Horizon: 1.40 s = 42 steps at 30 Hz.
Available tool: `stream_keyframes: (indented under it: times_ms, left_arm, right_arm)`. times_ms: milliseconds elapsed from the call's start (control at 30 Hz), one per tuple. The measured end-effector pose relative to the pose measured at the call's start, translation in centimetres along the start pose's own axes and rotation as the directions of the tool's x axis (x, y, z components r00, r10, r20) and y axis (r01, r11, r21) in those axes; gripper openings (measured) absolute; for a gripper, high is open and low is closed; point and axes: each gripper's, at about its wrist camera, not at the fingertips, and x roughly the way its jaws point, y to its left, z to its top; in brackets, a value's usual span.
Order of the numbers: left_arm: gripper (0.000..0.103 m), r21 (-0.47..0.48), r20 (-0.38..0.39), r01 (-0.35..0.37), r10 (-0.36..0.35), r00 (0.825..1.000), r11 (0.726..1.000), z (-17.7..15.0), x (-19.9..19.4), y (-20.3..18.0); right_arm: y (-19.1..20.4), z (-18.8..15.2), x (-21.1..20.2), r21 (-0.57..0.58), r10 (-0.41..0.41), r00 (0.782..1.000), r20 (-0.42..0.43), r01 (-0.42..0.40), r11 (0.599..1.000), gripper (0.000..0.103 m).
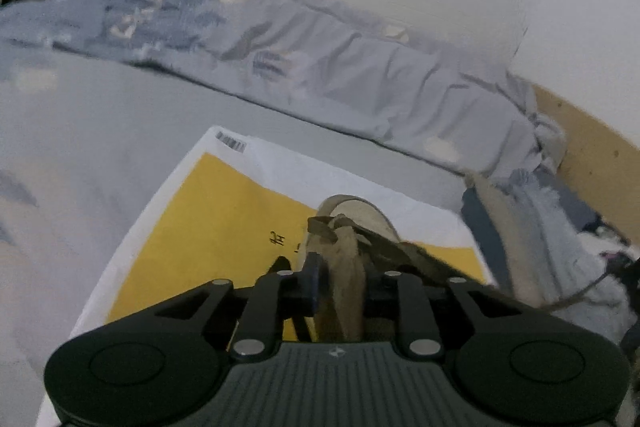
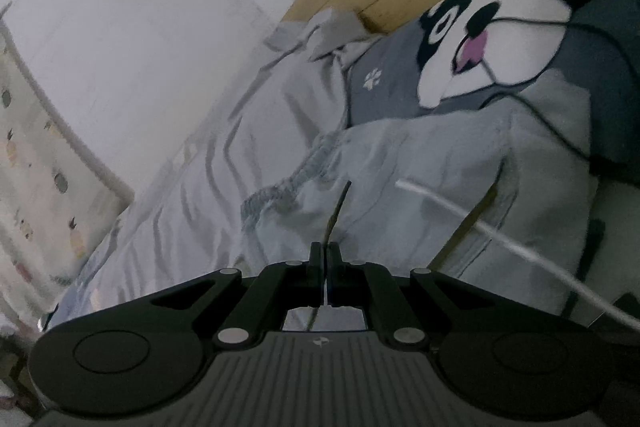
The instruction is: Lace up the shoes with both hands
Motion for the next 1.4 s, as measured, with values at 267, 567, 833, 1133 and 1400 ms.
stream_keyframes:
  times_ms: [267, 567, 833, 1133, 1400]
  left_arm:
    - [0.028, -0.273, -0.01, 0.137, -0.145, 0.989, 0.952, 1.4, 0.8, 4.0]
    - [0.029, -0.422, -0.012, 0.146, -0.167, 0.986, 0.895, 1.6, 3.2, 5.8]
    - [0.018, -0.385, 0.053, 0.248, -0.247, 0.968, 0.889, 1.9, 2.6, 5.3]
    - [0.013, -0.322, 0.16, 0.374, -0.34, 0.927, 0.87, 2.3, 1.0, 4.5]
    - [0.023, -0.477, 0.057, 0.206, -0.204, 0.977, 0.854, 2.0, 2.4, 6.6]
  right_arm:
    - [0.8, -1.3, 0.9, -0.002, 0.023, 0.998, -0.058, -0.023, 1.0, 0.002]
    - [1.3, -2.2, 1.5, -0.002, 0.044, 0.995, -0.085, -0.044, 0.999, 0.002]
    - [0.8, -2.1, 1.3, 0.002, 0.039, 0.996, -0.085, -0.039, 0.999, 0.002]
    - [0.7, -0.7, 0.2, -0.017, 0.017, 1.0, 0.006, -0.017, 1.0, 0.001]
    - [0.3, -0.6, 0.5, 0.002, 0.002, 1.0, -0.018, -0.002, 1.0, 0.002]
